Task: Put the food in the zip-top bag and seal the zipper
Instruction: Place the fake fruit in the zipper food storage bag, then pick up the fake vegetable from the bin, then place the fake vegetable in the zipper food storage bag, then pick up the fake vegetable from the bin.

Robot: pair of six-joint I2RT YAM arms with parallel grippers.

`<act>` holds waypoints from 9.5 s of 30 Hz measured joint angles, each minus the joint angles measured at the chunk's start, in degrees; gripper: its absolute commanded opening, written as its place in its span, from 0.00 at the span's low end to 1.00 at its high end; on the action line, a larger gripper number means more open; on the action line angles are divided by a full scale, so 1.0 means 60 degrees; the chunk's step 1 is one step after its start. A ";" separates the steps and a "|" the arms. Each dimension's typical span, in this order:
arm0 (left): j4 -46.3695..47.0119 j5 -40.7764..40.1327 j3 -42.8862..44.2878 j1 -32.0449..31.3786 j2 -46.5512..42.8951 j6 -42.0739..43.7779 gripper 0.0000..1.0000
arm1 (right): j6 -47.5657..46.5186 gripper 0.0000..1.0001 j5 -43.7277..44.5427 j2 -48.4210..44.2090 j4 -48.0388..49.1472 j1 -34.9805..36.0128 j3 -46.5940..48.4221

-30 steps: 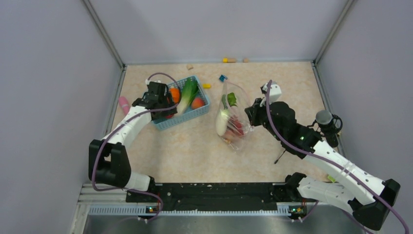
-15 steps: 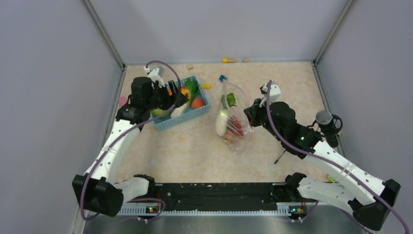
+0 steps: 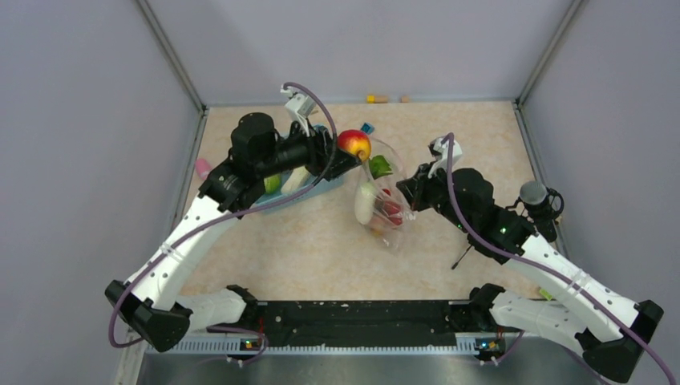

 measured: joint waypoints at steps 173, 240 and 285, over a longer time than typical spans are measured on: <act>-0.0415 -0.1661 0.1151 0.1643 0.1209 0.0215 0.00 | -0.0280 0.00 -0.0157 -0.0106 -0.0117 0.0000 0.0000; -0.0925 -0.3275 -0.0295 -0.1792 -0.0018 0.2018 0.99 | -0.0280 0.00 -0.0718 -0.0273 -0.0062 0.0000 0.0000; 0.0244 -0.2681 0.1399 0.3304 0.5635 0.4317 0.98 | -0.0284 0.00 -0.0401 -0.0273 -0.0095 0.0000 -0.0004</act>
